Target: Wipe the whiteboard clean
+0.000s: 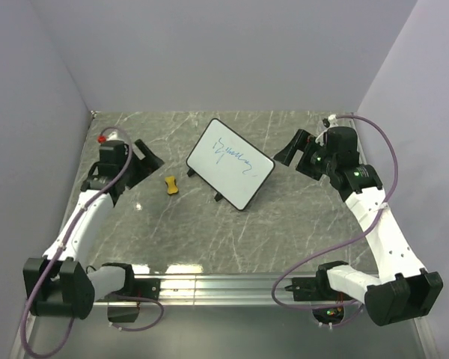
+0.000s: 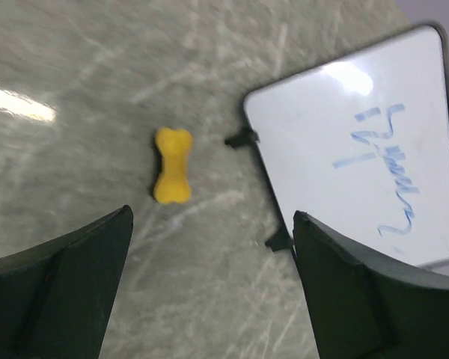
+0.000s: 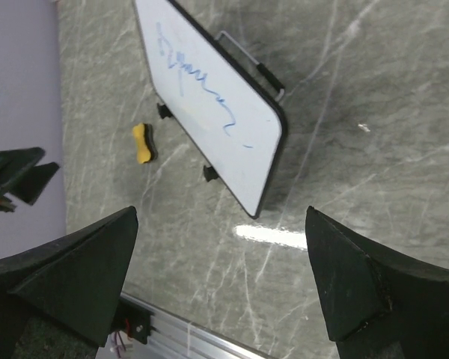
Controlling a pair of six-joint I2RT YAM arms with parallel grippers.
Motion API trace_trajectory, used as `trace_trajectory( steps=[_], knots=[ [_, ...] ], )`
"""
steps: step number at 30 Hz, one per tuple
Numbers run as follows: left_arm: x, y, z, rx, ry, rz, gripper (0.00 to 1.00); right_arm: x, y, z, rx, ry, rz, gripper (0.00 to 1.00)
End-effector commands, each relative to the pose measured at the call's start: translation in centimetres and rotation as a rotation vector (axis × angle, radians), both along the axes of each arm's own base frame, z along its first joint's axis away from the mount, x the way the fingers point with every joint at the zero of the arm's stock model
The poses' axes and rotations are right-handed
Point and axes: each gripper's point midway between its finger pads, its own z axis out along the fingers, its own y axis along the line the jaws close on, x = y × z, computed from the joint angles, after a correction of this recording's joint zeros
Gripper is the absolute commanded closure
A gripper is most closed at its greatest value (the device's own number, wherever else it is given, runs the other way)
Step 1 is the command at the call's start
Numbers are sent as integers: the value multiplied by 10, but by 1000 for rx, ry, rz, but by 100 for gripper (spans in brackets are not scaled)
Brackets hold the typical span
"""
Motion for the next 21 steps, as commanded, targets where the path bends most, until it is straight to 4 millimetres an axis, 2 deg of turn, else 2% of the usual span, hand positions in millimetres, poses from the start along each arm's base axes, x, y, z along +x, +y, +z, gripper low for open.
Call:
trace_trajectory(
  steps=[1,2,3,4,5,8,9,11,12,13,15,16,17,18,19,21],
  knots=[
    [15,13,-23,-7,48,5,8,10,-14,-13,-29,8,-63,0],
    [17,16,-26,53,73,-13,12,11,-15,-20,-32,19,-67,0],
    [19,22,-24,139,101,-30,11,14,-18,-21,-31,13,-75,0],
    [22,28,-33,182,130,-20,11,15,-18,-25,-32,19,-65,0],
    [24,28,-32,195,127,-35,9,16,-17,-30,-35,22,-56,0],
    [26,13,-34,194,101,-96,2,19,-19,-39,-69,53,-42,0],
    [27,2,-33,198,86,-121,2,19,-19,-41,-75,58,-38,1],
    [29,-6,-40,196,106,-142,1,21,-21,-40,-85,59,-33,1],
    [29,-12,-45,194,122,-156,1,21,-21,-39,-85,55,-29,1],
    [31,-15,-58,198,161,-168,2,22,-21,-36,-90,45,-22,1],
    [37,-27,-62,216,168,-204,5,23,-20,-36,-96,49,-12,2],
    [38,-29,-76,236,214,-214,6,23,-20,-37,-98,57,-9,2],
    [46,-32,-72,261,207,-211,7,22,-21,-35,-99,60,-10,2],
    [47,-41,-75,283,218,-236,7,22,-19,-33,-91,59,-7,2],
    [48,-47,-87,289,257,-251,7,20,-18,-30,-85,45,-3,2],
    [55,-46,-89,331,278,-217,8,19,-19,-32,-80,41,-9,2]
  ],
)
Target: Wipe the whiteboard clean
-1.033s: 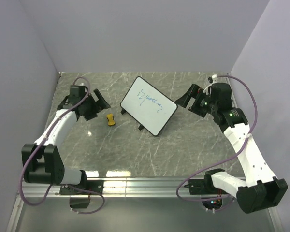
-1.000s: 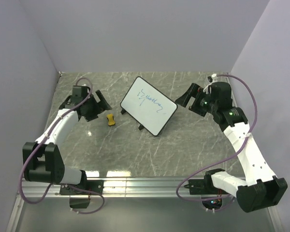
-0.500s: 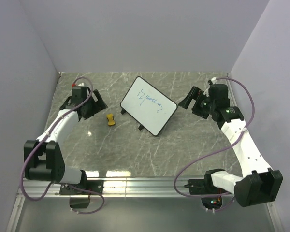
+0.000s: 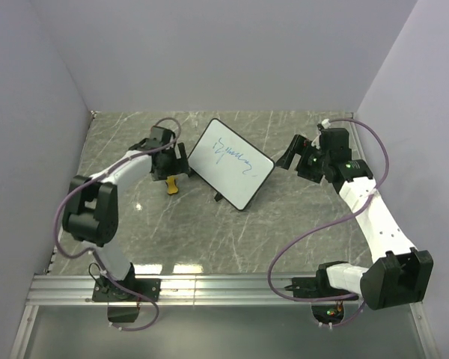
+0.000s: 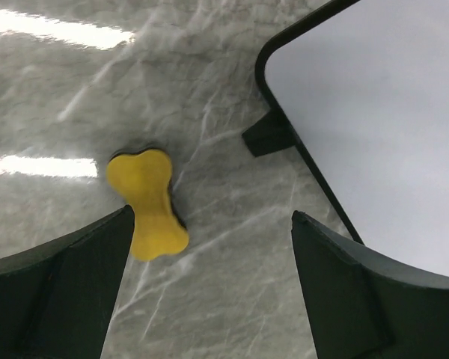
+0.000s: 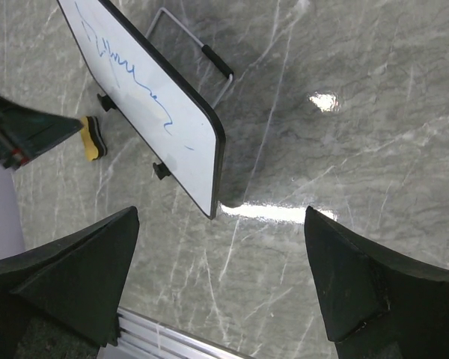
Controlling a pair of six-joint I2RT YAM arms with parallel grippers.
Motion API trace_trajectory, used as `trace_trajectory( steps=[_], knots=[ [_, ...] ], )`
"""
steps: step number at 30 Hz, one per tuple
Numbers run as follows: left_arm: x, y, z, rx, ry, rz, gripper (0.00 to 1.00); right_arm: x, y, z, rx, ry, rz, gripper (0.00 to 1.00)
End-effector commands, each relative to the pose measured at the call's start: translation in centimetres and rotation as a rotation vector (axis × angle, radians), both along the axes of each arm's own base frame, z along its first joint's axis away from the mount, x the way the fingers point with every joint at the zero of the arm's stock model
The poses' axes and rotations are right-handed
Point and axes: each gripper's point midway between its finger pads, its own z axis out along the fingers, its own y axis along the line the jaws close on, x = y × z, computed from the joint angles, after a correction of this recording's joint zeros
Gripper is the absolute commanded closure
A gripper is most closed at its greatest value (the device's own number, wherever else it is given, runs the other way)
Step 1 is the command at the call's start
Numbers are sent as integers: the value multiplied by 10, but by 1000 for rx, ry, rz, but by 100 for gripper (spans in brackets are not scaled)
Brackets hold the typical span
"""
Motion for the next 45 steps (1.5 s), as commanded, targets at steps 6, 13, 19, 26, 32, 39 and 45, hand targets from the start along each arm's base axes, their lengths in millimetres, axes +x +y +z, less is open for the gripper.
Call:
trace_trajectory(
  steps=[6,13,19,26,32,39,45],
  knots=[
    [13,3,-19,114,69,52,15,-4,-8,16,-33,-63,10,3],
    [6,14,-5,143,16,66,16,1,-6,8,-30,-43,17,3],
    [0,14,-19,150,56,59,19,16,-6,10,-49,-33,20,3],
    [-6,18,-40,168,97,78,25,41,-2,23,-52,-40,36,4],
    [-8,18,-56,172,126,79,39,49,-2,31,-61,-55,39,4],
    [-16,19,-72,169,149,80,45,52,5,33,-38,-64,74,5],
    [-16,21,-75,174,151,81,68,55,45,56,140,-125,268,5]
  ],
)
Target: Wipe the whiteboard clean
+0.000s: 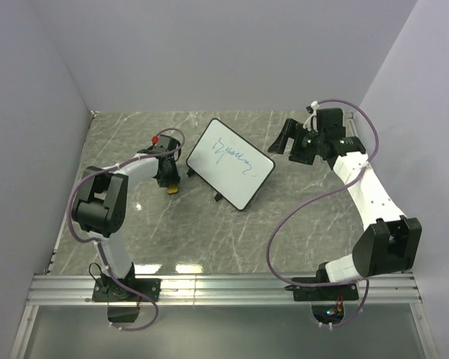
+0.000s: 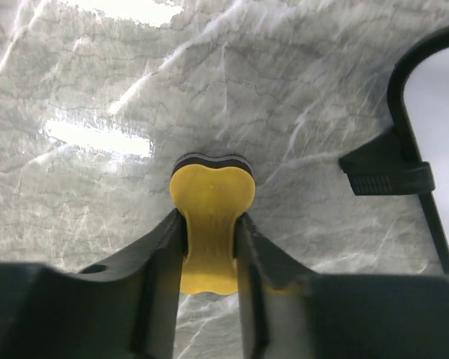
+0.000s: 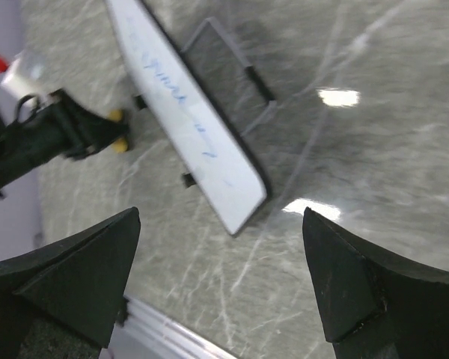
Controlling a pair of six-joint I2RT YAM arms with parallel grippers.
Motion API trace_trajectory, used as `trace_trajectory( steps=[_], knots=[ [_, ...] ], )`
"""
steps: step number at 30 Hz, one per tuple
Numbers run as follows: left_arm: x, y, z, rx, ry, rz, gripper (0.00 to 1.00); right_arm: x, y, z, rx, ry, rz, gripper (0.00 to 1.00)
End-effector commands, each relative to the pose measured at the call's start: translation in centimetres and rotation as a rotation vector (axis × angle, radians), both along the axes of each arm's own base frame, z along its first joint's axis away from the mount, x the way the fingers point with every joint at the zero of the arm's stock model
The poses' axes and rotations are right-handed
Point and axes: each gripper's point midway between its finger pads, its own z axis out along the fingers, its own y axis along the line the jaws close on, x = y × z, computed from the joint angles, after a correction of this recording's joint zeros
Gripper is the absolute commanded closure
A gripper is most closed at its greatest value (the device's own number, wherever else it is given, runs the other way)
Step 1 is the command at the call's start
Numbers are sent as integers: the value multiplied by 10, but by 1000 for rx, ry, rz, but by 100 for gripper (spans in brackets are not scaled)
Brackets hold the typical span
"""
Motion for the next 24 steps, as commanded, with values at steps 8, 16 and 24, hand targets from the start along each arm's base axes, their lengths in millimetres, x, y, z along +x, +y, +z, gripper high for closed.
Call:
trace_trajectory(
  steps=[8,16,24],
  knots=[
    [-8,1,-6,-5,40,-8,100,30,44,57,213,-130,210,5],
    [14,-35,66,-56,-86,-164,100,51,53,32,237,-68,244,5],
    [8,-117,144,-270,-222,-434,100,65,60,8,231,-36,240,7]
  ],
)
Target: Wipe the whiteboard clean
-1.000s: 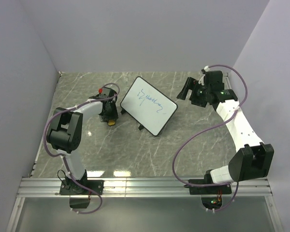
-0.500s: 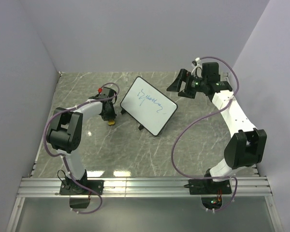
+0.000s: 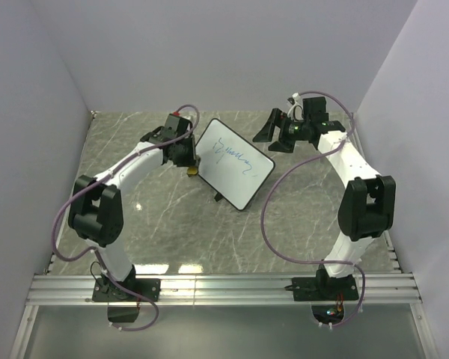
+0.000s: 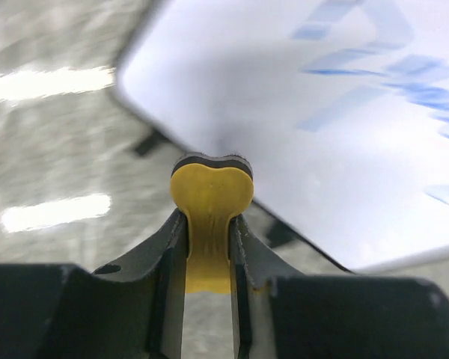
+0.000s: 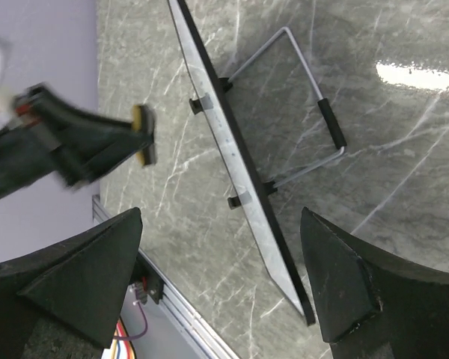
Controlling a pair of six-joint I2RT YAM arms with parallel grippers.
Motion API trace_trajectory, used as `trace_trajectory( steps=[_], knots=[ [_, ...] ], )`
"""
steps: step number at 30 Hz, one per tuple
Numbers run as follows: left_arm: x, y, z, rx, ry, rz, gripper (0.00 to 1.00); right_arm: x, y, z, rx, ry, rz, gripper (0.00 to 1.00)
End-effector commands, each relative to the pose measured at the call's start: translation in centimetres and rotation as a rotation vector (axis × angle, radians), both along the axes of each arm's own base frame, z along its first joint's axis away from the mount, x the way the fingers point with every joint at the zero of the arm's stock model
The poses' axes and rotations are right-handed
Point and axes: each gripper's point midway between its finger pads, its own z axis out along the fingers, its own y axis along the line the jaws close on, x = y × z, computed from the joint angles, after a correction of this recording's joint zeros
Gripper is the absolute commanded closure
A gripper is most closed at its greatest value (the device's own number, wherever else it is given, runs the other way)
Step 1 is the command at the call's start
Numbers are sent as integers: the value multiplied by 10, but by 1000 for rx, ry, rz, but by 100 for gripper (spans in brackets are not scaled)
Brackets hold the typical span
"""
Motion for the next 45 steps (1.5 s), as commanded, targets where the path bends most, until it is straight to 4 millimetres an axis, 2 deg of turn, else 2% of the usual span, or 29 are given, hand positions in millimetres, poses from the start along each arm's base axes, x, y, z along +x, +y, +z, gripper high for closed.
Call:
trace_trajectory(
  steps=[1,3,4,6,7,12,18,23,27,34,39,45],
  knots=[
    [-10,-50,55,-130,-100,-198,100,9,10,22,24,-86,25,7],
    [-17,-74,63,-137,-125,-277,100,8,13,17,31,-69,34,9],
    [-18,-82,58,-127,-118,-297,100,6,17,15,33,-65,45,9],
    [-21,-100,61,-119,-128,-337,100,2,21,11,29,-56,53,10],
    [-21,-105,53,-110,-112,-345,100,-3,25,7,27,-48,64,10],
    [-29,-133,51,-104,-125,-408,100,-12,31,1,24,-29,84,13],
    [-34,-152,49,-88,-139,-447,100,-18,32,-8,18,-13,90,20],
    [-32,-156,49,-95,-144,-452,100,-23,30,-13,14,-6,91,34],
    [-33,-161,54,-114,-154,-466,100,-30,30,-20,9,7,99,41],
    [-44,-182,59,-167,-163,-533,100,-44,31,-39,-3,45,112,51],
    [-59,-201,52,-185,-160,-599,100,-45,30,-41,-15,50,113,56],
    [-63,-213,40,-171,-161,-631,100,-44,32,-48,-16,74,117,66]
  ],
)
